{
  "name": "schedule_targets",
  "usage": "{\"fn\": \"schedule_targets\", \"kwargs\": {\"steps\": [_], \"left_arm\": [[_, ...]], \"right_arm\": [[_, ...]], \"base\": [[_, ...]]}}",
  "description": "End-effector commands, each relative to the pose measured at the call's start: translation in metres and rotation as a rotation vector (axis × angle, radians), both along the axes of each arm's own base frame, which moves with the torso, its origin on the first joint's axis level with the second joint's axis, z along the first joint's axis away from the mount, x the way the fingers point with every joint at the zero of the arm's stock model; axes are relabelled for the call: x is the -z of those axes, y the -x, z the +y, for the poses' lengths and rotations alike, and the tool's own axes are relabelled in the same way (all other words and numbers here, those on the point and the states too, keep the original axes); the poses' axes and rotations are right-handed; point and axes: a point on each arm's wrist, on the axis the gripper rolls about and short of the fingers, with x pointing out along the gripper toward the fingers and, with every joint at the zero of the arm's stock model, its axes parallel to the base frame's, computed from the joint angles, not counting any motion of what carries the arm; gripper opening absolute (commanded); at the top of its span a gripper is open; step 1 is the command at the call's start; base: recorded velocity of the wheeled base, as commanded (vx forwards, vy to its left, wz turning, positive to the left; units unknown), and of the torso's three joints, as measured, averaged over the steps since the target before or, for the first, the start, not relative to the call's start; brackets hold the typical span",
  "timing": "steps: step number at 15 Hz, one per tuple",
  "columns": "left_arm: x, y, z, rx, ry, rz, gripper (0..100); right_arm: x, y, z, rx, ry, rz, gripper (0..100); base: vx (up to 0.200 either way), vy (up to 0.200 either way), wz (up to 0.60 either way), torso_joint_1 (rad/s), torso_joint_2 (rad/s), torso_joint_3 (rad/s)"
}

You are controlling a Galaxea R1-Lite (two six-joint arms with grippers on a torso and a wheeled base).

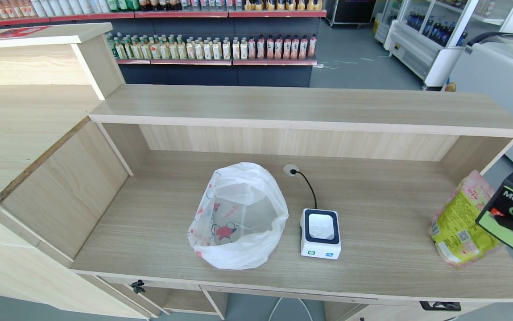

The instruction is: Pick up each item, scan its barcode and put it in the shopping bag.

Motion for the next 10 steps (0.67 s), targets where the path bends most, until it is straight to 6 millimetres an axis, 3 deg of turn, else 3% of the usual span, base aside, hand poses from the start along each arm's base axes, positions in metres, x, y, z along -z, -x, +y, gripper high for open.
{"fn": "schedule_targets", "kwargs": {"steps": [1, 3, 10], "left_arm": [[0.000, 0.000, 0.000, -0.002, 0.000, 0.000, 100], [0.000, 0.000, 0.000, 0.000, 0.000, 0.000, 100], [0.000, 0.000, 0.000, 0.000, 0.000, 0.000, 100]], "right_arm": [[0.002, -0.016, -0.003, 0.147, -0.062, 0.051, 0], [0.007, -0.025, -0.003, 0.286, -0.121, 0.089, 0], [0.017, -0.042, 0.016, 0.200, -0.142, 0.154, 0]], "base": [[0.000, 0.000, 0.00, 0.000, 0.00, 0.000], [0.000, 0.000, 0.00, 0.000, 0.00, 0.000], [0.000, 0.000, 0.00, 0.000, 0.00, 0.000]]}}
